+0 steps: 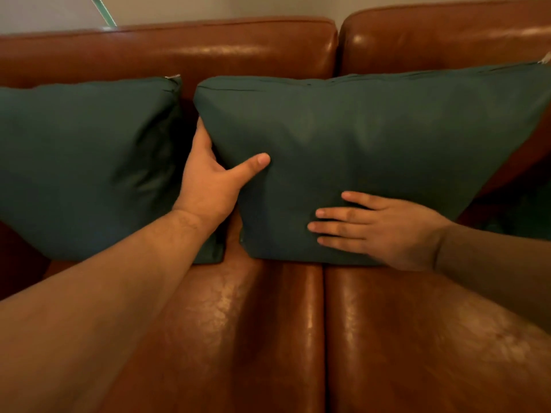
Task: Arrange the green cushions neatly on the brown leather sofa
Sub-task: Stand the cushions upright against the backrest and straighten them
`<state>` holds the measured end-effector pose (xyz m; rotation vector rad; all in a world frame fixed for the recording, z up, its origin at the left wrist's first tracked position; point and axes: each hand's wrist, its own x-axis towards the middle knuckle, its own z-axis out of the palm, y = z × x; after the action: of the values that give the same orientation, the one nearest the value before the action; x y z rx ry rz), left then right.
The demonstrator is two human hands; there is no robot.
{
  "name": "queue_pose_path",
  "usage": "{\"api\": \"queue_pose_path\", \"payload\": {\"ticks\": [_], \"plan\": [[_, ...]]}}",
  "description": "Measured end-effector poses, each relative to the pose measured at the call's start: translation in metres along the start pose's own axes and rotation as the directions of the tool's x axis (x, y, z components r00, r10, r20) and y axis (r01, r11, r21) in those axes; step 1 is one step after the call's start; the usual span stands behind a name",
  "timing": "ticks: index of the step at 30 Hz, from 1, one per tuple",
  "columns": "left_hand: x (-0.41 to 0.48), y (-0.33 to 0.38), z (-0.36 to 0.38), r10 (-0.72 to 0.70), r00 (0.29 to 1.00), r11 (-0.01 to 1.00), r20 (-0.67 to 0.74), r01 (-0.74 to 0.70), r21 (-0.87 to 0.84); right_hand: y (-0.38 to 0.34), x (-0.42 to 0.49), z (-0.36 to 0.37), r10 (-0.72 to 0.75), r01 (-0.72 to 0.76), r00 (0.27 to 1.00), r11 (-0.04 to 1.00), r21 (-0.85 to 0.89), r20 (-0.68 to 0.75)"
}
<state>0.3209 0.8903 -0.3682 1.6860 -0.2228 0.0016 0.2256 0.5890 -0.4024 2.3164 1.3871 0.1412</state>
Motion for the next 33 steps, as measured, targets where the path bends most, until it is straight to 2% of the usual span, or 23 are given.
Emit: {"api": "queue_pose_path", "payload": {"ticks": [8, 11, 14, 17, 20, 22, 27, 33], "plan": [[-0.001, 0.003, -0.008, -0.015, 1.000, 0.999, -0.025, 0.016, 0.044, -0.017, 0.007, 0.001, 0.044, -0.038, 0.998, 0.991, 0.127, -0.039], [0.002, 0.004, -0.015, -0.026, 0.999, 0.999, -0.021, 0.027, 0.038, -0.019, 0.014, -0.013, 0.136, -0.142, 0.990, 0.977, 0.160, 0.048], [0.002, 0.008, -0.026, -0.043, 0.999, 0.999, 0.003, 0.043, 0.020, -0.040, 0.030, -0.033, 0.287, -0.301, 0.954, 0.924, 0.237, 0.090], [-0.007, 0.014, -0.031, -0.139, 0.990, 0.990, 0.035, 0.140, -0.030, -0.058, 0.059, -0.062, 0.484, -0.522, 0.853, 0.798, 0.301, 0.196], [-0.021, 0.014, -0.042, -0.247, 0.967, 0.969, 0.065, 0.245, 0.042, -0.061, 0.092, -0.085, 0.573, -0.670, 0.742, 0.660, 0.340, 0.350], [-0.035, 0.010, -0.057, -0.292, 0.956, 0.952, 0.003, 0.291, 0.092, -0.061, 0.108, -0.092, 0.616, -0.732, 0.679, 0.527, 0.431, 0.400], [-0.075, 0.010, -0.115, -0.267, 0.945, 0.933, -0.187, 0.302, 0.194, -0.070, 0.148, -0.115, 0.681, -0.701, 0.634, 0.307, 0.644, 0.366], [-0.085, 0.021, -0.200, -0.179, 0.897, 0.931, -0.404, 0.287, 0.224, -0.080, 0.215, -0.142, 0.655, -0.586, 0.676, 0.199, 0.785, 0.339]]}}
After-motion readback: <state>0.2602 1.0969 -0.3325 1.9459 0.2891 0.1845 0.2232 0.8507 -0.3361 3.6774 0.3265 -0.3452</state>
